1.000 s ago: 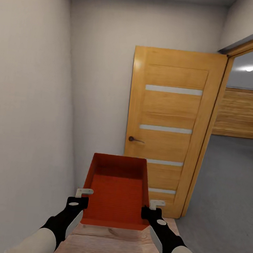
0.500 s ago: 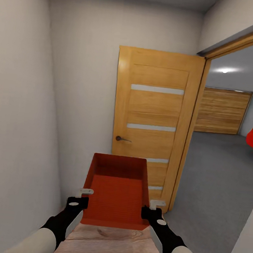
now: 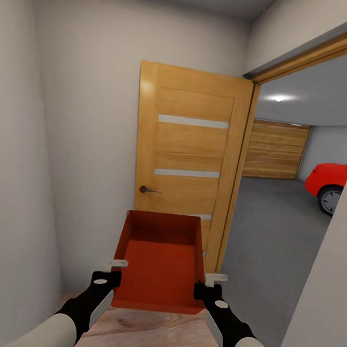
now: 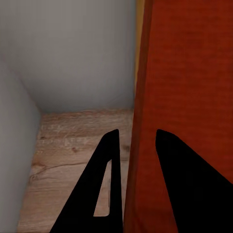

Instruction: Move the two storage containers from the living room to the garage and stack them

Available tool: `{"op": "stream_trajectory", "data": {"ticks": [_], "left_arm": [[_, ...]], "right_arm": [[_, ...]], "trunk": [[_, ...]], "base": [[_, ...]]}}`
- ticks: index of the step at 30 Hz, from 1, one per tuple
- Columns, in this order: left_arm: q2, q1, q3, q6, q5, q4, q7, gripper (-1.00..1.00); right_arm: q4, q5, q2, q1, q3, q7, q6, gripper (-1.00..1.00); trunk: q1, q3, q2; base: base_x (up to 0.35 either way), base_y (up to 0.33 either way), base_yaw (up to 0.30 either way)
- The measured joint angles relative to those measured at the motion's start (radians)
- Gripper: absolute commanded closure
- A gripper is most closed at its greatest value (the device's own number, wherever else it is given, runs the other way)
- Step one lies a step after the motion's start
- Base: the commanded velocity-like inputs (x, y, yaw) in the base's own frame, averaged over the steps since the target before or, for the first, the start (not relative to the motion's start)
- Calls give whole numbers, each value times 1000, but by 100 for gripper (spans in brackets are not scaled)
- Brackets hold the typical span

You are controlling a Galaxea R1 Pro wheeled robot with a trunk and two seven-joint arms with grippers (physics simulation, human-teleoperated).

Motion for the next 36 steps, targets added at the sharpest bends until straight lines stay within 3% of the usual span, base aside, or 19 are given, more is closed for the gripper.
{"op": "stream_trajectory", "data": {"ticks": [36], "left_arm": [[1, 0, -4, -3, 5, 1, 1, 100]], "right_arm": [[-1, 4, 0, 0, -1, 1, 0, 100]], "trunk": [[0, 0, 0]], "base": [[3, 16, -276]]}}
